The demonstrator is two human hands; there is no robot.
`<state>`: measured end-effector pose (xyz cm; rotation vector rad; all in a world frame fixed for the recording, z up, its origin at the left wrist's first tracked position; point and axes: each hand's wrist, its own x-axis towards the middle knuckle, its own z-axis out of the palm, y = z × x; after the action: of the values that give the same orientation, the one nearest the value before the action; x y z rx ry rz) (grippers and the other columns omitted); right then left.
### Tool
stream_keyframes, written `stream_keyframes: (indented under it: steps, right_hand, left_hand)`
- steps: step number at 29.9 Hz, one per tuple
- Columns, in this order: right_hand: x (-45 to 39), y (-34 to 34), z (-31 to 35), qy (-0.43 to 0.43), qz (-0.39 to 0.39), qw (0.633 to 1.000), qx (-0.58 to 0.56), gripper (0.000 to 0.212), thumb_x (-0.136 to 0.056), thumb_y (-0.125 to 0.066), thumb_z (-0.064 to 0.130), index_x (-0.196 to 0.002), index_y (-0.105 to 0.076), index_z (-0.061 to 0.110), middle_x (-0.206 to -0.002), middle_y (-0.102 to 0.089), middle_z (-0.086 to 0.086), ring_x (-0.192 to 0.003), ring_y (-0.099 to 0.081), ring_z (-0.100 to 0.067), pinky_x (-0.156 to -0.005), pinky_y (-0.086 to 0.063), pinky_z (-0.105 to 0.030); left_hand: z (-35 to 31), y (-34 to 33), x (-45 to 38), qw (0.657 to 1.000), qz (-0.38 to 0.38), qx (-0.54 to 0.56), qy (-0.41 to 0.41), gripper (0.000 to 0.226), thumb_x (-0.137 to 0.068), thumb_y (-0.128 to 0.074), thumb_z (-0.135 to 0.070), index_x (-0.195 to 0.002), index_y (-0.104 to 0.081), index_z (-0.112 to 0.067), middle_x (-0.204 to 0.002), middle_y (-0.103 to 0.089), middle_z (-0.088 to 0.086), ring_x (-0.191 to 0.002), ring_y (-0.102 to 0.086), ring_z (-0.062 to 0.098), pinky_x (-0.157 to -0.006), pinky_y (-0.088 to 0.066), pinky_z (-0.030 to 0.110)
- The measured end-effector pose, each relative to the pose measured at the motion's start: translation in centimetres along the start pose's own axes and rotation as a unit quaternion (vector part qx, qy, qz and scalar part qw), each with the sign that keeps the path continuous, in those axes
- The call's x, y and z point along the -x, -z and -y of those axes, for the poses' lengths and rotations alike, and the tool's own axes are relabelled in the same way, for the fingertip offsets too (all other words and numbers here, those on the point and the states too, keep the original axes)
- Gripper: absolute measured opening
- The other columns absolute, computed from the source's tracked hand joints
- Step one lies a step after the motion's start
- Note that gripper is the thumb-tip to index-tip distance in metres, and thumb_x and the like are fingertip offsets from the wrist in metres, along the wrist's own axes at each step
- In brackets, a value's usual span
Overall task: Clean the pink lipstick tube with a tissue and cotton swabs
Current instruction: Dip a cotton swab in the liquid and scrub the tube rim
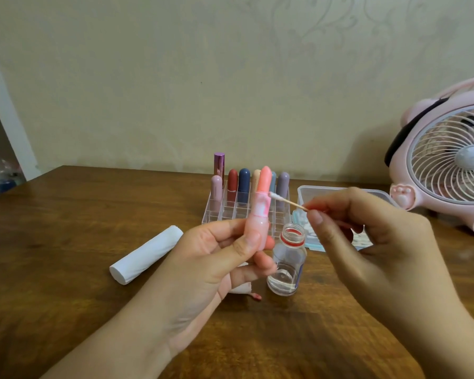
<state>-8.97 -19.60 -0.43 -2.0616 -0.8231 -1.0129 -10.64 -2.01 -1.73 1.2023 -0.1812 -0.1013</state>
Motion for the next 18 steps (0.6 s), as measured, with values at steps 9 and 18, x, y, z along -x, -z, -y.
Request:
stream_keyframes:
  steps: [9,18]
  right_hand:
    - [0.03,-0.18,0.07,0.006,-0.007,1.000,0.016,0.012,-0.083,-0.054,0.023,-0.083,-0.065,0.019,-0.067,-0.063,0.008,-0.064,-0.053,-0.010,-0.058,-0.042,-0.013]
    - [0.04,-0.19,0.15,0.020,0.021,0.999,0.024,0.012,-0.083,-0.056,0.024,-0.080,-0.066,0.018,-0.064,-0.058,0.011,-0.060,-0.049,-0.009,-0.055,-0.039,-0.013]
  left_hand:
    - [-0.15,0.01,0.09,1.000,0.011,0.002,0.002,0.024,-0.062,-0.068,-0.019,-0.082,-0.076,-0.008,-0.070,-0.069,0.006,-0.055,-0.063,0.010,-0.064,-0.057,0.026]
    - [-0.18,-0.05,0.19,1.000,0.014,-0.007,-0.008,0.023,-0.063,-0.067,-0.018,-0.081,-0.076,-0.008,-0.067,-0.067,0.006,-0.056,-0.062,0.011,-0.061,-0.056,0.024]
